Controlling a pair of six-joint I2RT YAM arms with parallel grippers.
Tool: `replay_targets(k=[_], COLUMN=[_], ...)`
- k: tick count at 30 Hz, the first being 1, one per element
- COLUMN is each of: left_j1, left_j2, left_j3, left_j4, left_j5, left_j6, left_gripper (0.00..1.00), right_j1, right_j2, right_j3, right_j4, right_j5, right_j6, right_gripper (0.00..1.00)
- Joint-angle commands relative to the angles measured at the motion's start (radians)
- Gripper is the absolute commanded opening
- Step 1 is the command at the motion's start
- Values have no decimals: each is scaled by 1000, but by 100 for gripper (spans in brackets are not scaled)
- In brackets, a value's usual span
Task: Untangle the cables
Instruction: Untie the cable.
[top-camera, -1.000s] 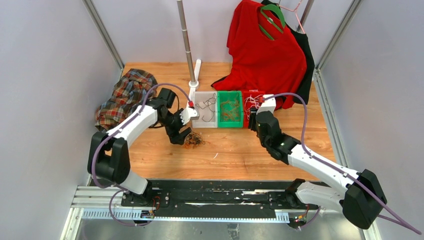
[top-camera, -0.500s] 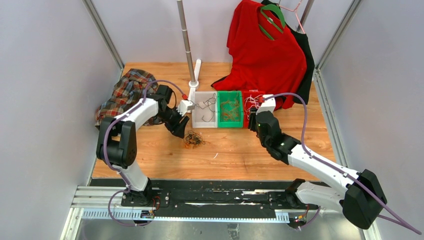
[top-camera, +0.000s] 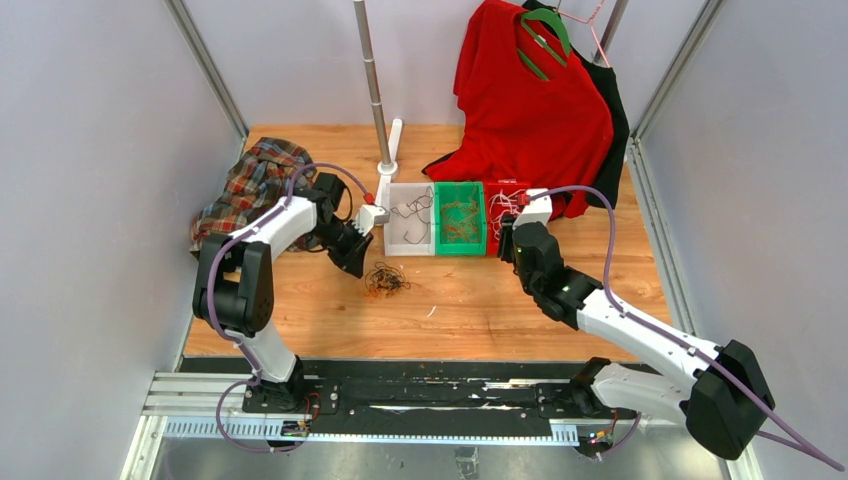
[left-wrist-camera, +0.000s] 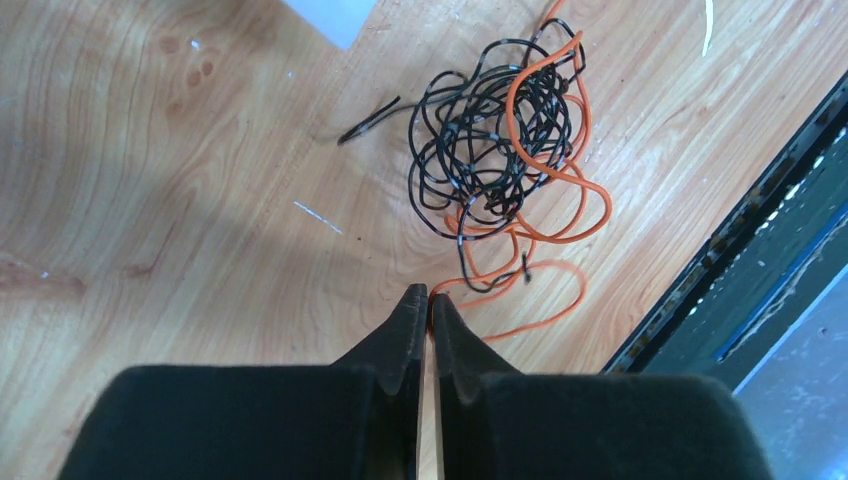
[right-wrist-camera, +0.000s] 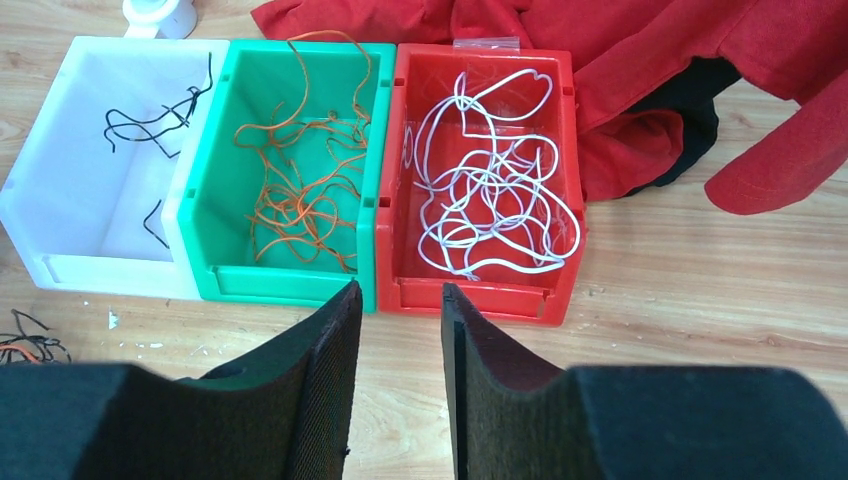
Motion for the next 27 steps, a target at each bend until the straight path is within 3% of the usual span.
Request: replay_targets(k=[1,3,7,12,19,27], left_j1=[5,2,-37,-137,-234,-254], left_j2=[1,-10,-83,-211,-277,-283], left_j3=[50,104,233,331,484,620], left_j4=[-34,-60,-147,-216,-270,-290], left_j5=[16,26,37,25,70,125], left_j6=[-23,-33,-22,0,-39,-93], left_gripper=[1,1,1,1,1,1], right_j1=[-12,-12,2,57,164,239], right_j2=[-3,7,32,116,212,255], right_j3=[39,55,78,157,240,221], right_j4=[27,46,132,270,440,557], right_j5=[-18,-68,-195,-375,-576,-557], right_j6=[-6,-13,-48,-102,-105,-76], right_gripper=[35,38,53,66,69,70])
